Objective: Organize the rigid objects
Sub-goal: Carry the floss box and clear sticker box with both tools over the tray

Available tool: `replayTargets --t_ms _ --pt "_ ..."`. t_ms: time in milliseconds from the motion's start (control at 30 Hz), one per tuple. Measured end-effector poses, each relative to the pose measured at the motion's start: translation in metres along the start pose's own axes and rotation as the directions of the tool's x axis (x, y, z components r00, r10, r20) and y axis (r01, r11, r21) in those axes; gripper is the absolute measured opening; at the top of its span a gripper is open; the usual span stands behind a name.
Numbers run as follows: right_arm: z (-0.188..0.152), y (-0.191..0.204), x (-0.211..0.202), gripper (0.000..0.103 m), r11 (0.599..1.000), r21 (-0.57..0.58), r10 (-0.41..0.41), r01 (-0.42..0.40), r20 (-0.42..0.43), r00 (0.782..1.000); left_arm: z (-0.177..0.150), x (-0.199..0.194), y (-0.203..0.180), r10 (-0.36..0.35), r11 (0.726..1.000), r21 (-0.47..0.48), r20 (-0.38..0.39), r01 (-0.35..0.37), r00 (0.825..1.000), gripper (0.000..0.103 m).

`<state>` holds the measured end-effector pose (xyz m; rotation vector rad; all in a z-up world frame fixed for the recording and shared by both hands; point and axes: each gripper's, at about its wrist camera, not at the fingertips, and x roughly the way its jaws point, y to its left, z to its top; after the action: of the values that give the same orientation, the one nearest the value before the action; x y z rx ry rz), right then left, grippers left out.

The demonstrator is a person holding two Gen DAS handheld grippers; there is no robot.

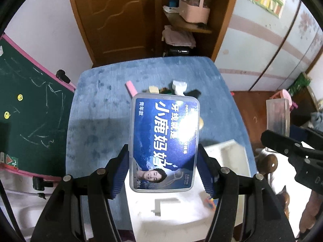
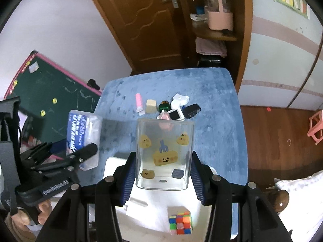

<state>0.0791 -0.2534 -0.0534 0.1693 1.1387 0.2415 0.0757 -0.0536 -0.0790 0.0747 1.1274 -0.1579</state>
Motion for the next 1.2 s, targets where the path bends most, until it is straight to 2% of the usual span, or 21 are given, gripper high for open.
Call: replayTargets --t_ms 133,233,333,467,700,867,1067,1200 --pt "-0.028 0.008 0.005 0.05 0.999 -0.044 -0.023 0.022 -0.005 1.0 -0.026 0.01 -0.006 0.011 1.0 0.011 0.002 -0.011 1.0 0.066" --pt "-0.049 0.012 0.019 0.05 0.996 -0.074 -0.061 0.059 -0.028 0.998 -0.044 0.028 -0.008 0.006 1.0 0.017 -0.032 -0.005 0.999 0.066" --pt "-0.066 0.008 0.042 0.05 0.993 -0.074 -0.096 0.091 -0.078 0.992 -0.061 0.052 -0.008 0.014 0.999 0.03 -0.084 -0.012 0.996 0.066" --pt "-0.087 -0.006 0.08 0.05 0.99 -0.053 -0.134 0.127 -0.152 0.979 -0.078 0.076 -0.011 0.038 0.998 0.063 -0.102 -0.031 0.994 0.066" --pt "-0.108 -0.023 0.13 0.05 0.981 -0.045 -0.192 0.187 -0.24 0.952 -0.1 0.123 -0.008 0.04 0.998 0.049 -0.199 -0.031 0.979 0.066" --pt "-0.118 -0.026 0.149 0.05 0.977 -0.044 -0.211 0.207 -0.274 0.938 -0.108 0.137 -0.013 0.061 0.995 0.087 -0.206 -0.044 0.977 0.066" --pt "-0.122 -0.026 0.161 0.051 0.977 -0.039 -0.21 0.208 -0.296 0.932 -0.113 0.148 -0.013 0.063 0.995 0.093 -0.236 -0.042 0.97 0.066" --pt "-0.124 -0.023 0.164 0.052 0.977 -0.055 -0.213 0.206 -0.298 0.93 -0.113 0.15 -0.014 0.033 0.995 0.097 -0.265 -0.008 0.964 0.067"
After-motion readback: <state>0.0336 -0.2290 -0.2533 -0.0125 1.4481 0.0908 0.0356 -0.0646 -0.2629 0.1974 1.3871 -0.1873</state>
